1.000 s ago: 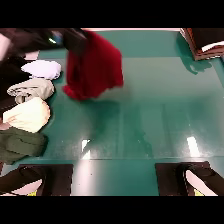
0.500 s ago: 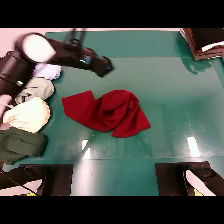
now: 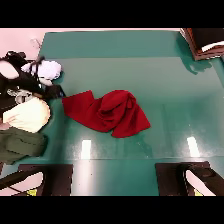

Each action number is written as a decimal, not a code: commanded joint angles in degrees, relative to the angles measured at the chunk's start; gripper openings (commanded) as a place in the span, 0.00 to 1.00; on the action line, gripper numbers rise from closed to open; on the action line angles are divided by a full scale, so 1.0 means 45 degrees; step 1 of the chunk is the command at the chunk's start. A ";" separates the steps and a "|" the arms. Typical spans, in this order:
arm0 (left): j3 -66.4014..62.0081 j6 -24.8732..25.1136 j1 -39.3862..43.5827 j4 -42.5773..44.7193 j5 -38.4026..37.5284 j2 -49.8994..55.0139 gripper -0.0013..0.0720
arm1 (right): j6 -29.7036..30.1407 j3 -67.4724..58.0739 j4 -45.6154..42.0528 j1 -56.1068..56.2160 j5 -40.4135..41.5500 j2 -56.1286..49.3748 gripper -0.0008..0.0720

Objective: Fold the shirts.

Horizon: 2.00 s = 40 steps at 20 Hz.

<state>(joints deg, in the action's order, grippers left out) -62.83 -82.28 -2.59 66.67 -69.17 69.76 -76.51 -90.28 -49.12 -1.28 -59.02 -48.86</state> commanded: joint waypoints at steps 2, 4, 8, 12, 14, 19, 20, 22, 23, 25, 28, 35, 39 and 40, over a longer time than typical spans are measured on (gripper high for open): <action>0.3789 -0.0068 -0.0607 -0.0986 0.1622 -0.0219 0.85 | 0.0000 0.0005 -0.0005 0.0005 -0.0160 0.0010 0.03; 0.4794 -0.0015 -0.0607 -0.2506 0.2715 -0.0209 0.85 | 0.0000 0.0005 -0.0010 0.0005 -0.0243 0.0010 0.03; 0.5799 0.1617 -0.0607 -0.5503 0.3672 -0.0209 0.85 | 0.0000 0.0005 -0.0005 0.0005 -0.0253 0.0010 0.03; 0.5799 0.1734 0.0126 -0.6086 0.4580 -0.0083 0.85 | -0.0005 0.0005 0.0005 0.0005 -0.0287 0.0010 0.03; 0.5756 0.1647 0.1044 -0.6159 0.5464 -0.0049 0.83 | -0.0005 0.0005 -0.0019 0.0005 -0.0617 0.0010 0.03; 0.3871 0.1690 0.1292 -0.5255 0.4775 -0.0146 0.05 | -0.0597 0.0947 -0.2841 0.0000 -0.3784 0.0146 0.03; 0.3366 0.1690 0.1292 -0.4896 0.4483 -0.0228 0.05 | -0.1020 0.1841 -0.3925 0.0000 -0.4609 0.0233 0.03; 0.2477 0.1700 0.1292 -0.4488 0.3852 -0.0238 0.05 | -0.1350 0.4167 -0.5639 0.0000 -0.5688 0.0180 0.05; 0.2195 0.1729 0.1297 -0.4430 0.3599 -0.0238 0.05 | -0.1355 0.5629 -0.5795 0.0000 -0.5722 0.0053 0.34; 0.1938 0.1724 0.1297 -0.4435 0.3410 -0.0238 0.05 | -0.1355 0.8388 -0.5309 0.0005 -0.5178 -0.0651 0.78; 0.1928 0.1724 0.1297 -0.4415 0.3371 -0.0238 0.05 | -0.1200 1.1244 -0.3371 0.0015 -0.2875 -0.2220 0.58; 0.1928 0.1715 0.1297 -0.4381 0.3449 -0.0238 0.05 | 0.0267 1.1142 -0.0005 0.0646 -0.1190 -0.5450 0.57; 0.1928 0.1715 0.1297 -0.4381 0.3449 -0.0238 0.05 | 0.0267 1.0312 -0.0063 0.2137 -0.0636 -0.6441 0.57; 0.1928 0.1715 0.1297 -0.4381 0.3444 -0.0238 0.05 | 0.0267 1.0200 -0.0185 0.2390 -0.0500 -0.6533 0.47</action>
<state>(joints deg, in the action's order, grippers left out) -54.08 -74.54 3.22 46.92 -53.71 68.73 -75.77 -42.68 -49.84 5.93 -63.90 -75.40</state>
